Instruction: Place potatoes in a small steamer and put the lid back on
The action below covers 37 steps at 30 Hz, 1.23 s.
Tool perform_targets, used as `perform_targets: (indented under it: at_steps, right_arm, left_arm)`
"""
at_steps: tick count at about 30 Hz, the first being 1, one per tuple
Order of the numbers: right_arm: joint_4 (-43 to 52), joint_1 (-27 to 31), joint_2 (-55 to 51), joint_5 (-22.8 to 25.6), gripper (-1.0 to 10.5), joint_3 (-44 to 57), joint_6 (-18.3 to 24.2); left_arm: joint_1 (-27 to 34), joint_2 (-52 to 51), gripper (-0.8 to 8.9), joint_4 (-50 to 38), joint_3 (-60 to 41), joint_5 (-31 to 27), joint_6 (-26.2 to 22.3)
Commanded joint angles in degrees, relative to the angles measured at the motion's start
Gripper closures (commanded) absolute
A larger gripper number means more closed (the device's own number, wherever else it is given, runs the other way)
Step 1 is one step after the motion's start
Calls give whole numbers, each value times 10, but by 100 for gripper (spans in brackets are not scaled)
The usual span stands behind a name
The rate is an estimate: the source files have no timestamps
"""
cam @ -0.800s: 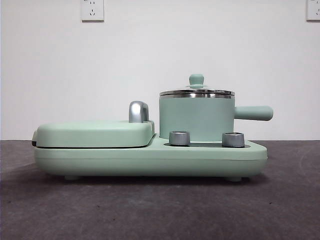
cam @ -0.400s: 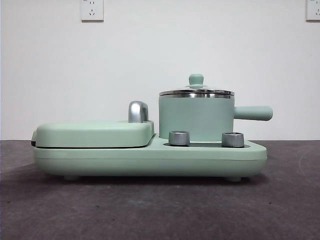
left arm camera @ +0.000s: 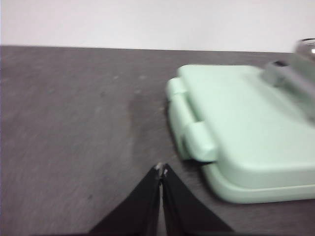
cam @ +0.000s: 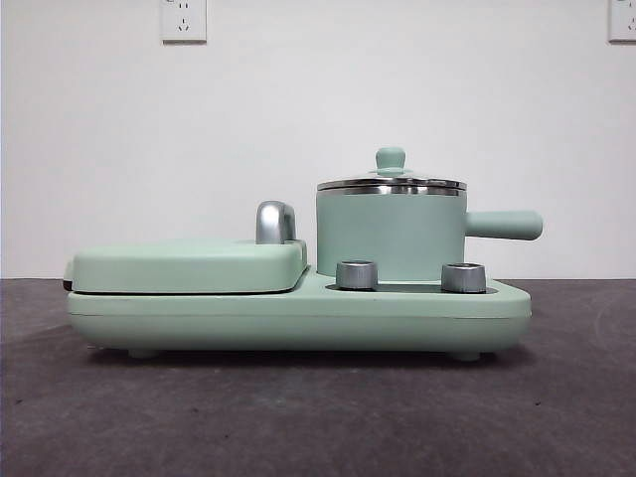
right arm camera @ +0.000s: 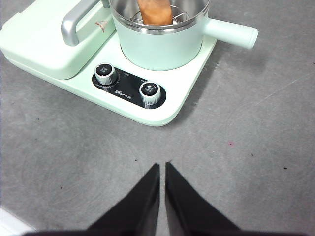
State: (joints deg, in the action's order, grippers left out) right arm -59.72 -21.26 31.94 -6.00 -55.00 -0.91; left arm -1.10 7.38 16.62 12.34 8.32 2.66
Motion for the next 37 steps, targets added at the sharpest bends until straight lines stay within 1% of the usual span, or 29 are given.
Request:
perform_targets:
  at_steps: [1, 5, 6, 25, 26, 27, 29, 31, 33, 35, 37]
  right_arm:
    - [6, -3, 1, 0, 933, -6, -4]
    - [6, -3, 1, 0, 933, -6, -4]
    - [6, -3, 1, 0, 933, -6, -4]
    - [6, -3, 1, 0, 933, -6, -4]
    - [6, -3, 1, 0, 933, -6, 6]
    - [8, -3, 1, 9, 933, -6, 52]
    - [28, -1, -1, 15, 933, -5, 69]
    - [84, 4, -14, 15, 933, 9, 82]
    - [155, 19, -37, 15, 933, 43, 97]
    - [216, 44, -63, 15, 933, 92, 99]
    - [267, 73, -90, 15, 933, 151, 91]
  left_arm:
    - [11, -26, 807, -44, -49, -5, 22]
    - [15, -76, 807, -91, -107, -36, 35]
    - [15, -72, 807, -106, -118, -42, 38]
    - [15, -71, 807, -103, -116, -47, 43]
    - [15, -71, 807, -103, -116, -47, 43]
    - [15, -71, 807, -103, -116, -47, 43]
    - [15, -71, 807, -103, -116, -47, 43]
    - [15, -71, 807, -103, -116, -47, 43]
    - [15, -71, 807, -102, -116, -47, 43]
    - [15, -71, 807, -103, -116, -47, 43]
    - [15, -71, 807, -103, -116, -47, 43]
